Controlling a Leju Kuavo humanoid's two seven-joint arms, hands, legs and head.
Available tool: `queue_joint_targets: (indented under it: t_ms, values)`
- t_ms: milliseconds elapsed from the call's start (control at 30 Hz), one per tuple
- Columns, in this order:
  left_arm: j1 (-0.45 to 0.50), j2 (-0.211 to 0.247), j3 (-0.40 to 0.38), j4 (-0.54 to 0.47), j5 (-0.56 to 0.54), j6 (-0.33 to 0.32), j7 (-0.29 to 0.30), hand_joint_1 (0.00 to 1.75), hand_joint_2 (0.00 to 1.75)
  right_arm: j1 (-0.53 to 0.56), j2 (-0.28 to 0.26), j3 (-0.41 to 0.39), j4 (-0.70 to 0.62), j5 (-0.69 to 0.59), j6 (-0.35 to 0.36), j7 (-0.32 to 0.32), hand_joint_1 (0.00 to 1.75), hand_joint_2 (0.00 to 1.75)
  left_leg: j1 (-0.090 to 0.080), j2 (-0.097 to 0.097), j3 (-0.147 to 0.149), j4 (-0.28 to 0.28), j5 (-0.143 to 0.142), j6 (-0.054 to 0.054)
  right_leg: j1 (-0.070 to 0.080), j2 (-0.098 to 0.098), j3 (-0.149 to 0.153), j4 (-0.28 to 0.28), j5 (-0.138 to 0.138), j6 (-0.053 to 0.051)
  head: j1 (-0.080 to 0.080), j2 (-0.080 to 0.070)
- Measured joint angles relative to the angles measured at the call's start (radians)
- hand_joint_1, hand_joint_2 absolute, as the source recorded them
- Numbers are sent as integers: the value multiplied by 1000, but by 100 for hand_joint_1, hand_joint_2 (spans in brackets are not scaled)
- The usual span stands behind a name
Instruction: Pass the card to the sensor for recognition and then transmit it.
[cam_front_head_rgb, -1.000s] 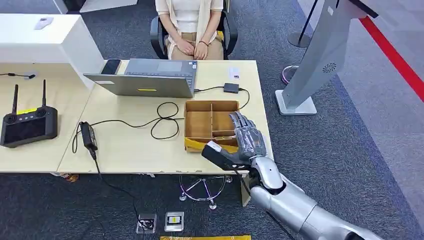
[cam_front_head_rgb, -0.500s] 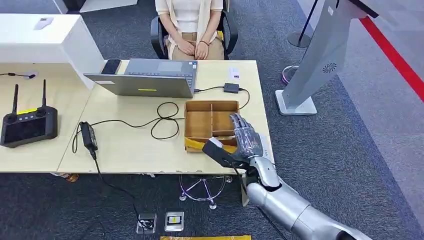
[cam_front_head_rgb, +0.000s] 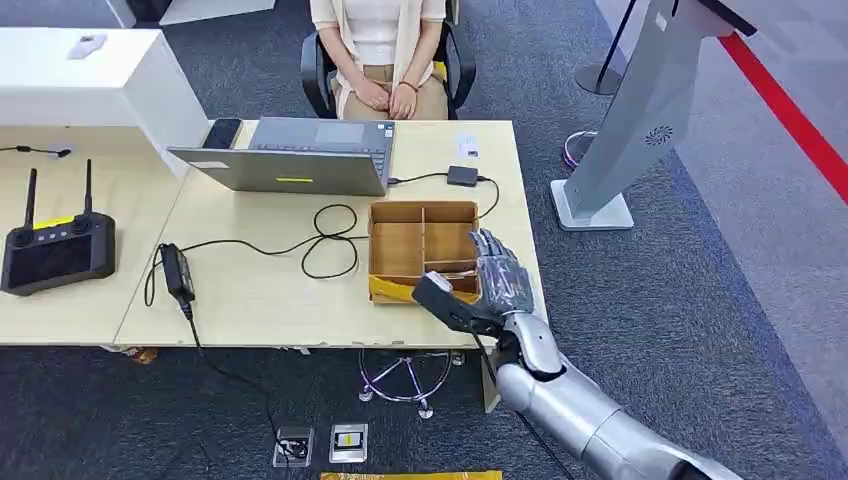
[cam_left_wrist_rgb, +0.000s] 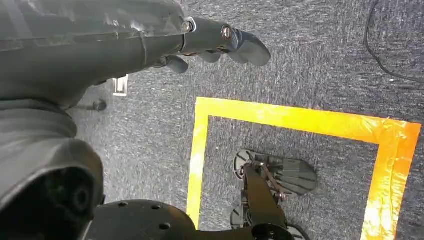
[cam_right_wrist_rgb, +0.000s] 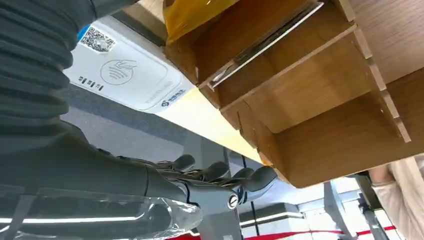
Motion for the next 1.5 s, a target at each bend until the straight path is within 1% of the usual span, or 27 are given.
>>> queue_joint_targets:
  t_ms: [167, 300, 567, 1500]
  values:
    - [-1, 0, 0, 0, -3, 0, 3, 0, 0, 4, 2, -8, 5, 6, 2, -5, 0, 175, 0, 0, 0, 0, 0, 0, 0, 0, 0, 0, 0, 0, 0, 0]
    - [-1, 0, 0, 0, -7, -2, 8, 0, 0, 7, 9, -8, 5, 16, 10, -21, 0, 175, 0, 0, 0, 0, 0, 0, 0, 0, 0, 0, 0, 0, 0, 0]
    - [-3, 0, 0, 0, -17, -6, 10, 0, 0, 9, 24, -8, 4, 32, 21, -28, 0, 175, 0, 0, 0, 0, 0, 0, 0, 0, 0, 0, 0, 0, 0, 0]
    - [-12, -1, 0, 0, -24, -11, 23, 0, 0, 19, 29, -8, 4, 26, 25, -23, 0, 175, 0, 0, 0, 0, 0, 0, 0, 0, 0, 0, 0, 0, 0, 0]
